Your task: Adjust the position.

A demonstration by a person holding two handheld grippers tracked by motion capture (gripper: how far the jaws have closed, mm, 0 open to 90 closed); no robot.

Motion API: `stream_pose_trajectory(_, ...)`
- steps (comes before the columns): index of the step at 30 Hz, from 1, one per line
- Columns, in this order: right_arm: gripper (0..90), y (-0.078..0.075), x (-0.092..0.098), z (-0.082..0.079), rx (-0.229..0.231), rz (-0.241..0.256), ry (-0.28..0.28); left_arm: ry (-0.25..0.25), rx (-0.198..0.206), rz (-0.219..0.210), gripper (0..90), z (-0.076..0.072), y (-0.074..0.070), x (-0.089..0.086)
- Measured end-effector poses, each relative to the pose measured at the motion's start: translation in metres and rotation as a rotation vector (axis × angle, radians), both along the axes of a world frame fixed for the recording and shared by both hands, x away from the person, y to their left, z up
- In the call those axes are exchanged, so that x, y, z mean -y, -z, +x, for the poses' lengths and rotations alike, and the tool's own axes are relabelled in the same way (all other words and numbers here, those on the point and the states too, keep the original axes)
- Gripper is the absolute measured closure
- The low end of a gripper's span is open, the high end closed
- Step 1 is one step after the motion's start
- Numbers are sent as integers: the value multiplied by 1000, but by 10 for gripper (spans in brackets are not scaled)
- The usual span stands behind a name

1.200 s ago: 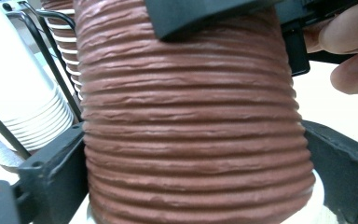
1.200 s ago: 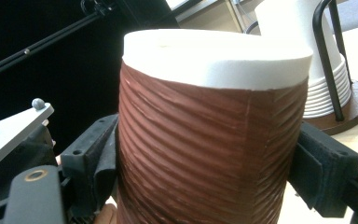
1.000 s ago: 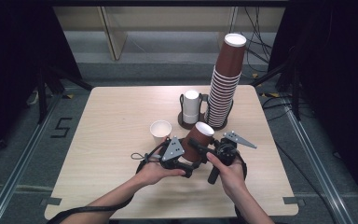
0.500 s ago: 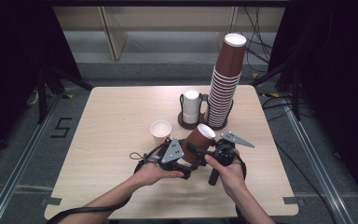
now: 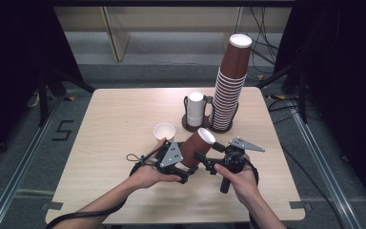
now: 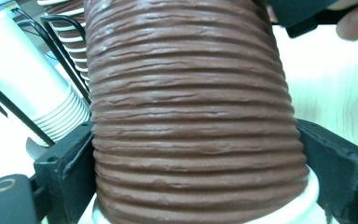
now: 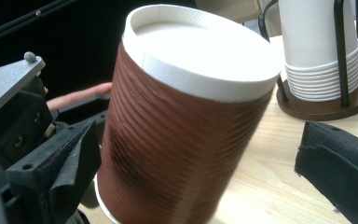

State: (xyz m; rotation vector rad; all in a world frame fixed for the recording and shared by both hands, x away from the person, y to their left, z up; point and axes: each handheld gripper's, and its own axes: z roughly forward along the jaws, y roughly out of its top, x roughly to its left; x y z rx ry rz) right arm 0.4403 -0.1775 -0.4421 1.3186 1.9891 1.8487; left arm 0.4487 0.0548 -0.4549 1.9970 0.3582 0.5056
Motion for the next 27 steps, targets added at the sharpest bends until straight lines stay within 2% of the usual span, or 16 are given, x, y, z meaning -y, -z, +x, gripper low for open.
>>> stream_pose_trajectory(1,7,-1,1,-2,-17,6,-7,3,0,5,85,0,0,-1)
stream_pose_trajectory(2,9,-1,2,-2,1,-16,-5,8,-1,17,85,0,-1,-2)
stream_pose_trajectory(7,12,-3,7,-6,11,-37,-45,10,4,35,84,0,-2,-7)
stream_pose_trajectory(11,15,-4,11,-7,32,-81,-65,19,9,59,84,2,-3,-12)
stream_pose_trajectory(13,21,-5,16,-6,47,-131,-103,30,6,72,84,2,-5,-16)
stream_pose_trajectory(16,23,-4,18,-7,25,-147,-139,39,4,85,84,2,-6,-18)
stream_pose_trajectory(17,28,-3,22,-6,59,-211,-161,53,4,101,84,2,-6,-20)
stream_pose_trajectory(18,28,-2,21,-6,33,-210,-193,61,5,124,84,2,-7,-21)
stream_pose_trajectory(19,28,-2,21,-6,33,-210,-193,61,5,124,84,2,-7,-21)
stream_pose_trajectory(20,34,-2,23,-6,37,-243,-190,66,8,125,84,2,-7,-21)
stream_pose_trajectory(21,40,1,24,-4,41,-277,-214,73,3,121,85,2,-6,-21)
stream_pose_trajectory(23,47,4,24,-3,36,-304,-254,92,4,147,85,1,-7,-23)
stream_pose_trajectory(24,47,6,23,-4,19,-300,-260,98,3,153,85,1,-7,-24)
stream_pose_trajectory(25,48,6,24,-4,17,-331,-266,98,3,153,85,1,-7,-24)
stream_pose_trajectory(26,48,6,24,-4,17,-331,-266,104,3,160,85,1,-7,-24)
stream_pose_trajectory(27,50,8,23,-3,40,-359,-284,108,4,168,85,1,-7,-25)
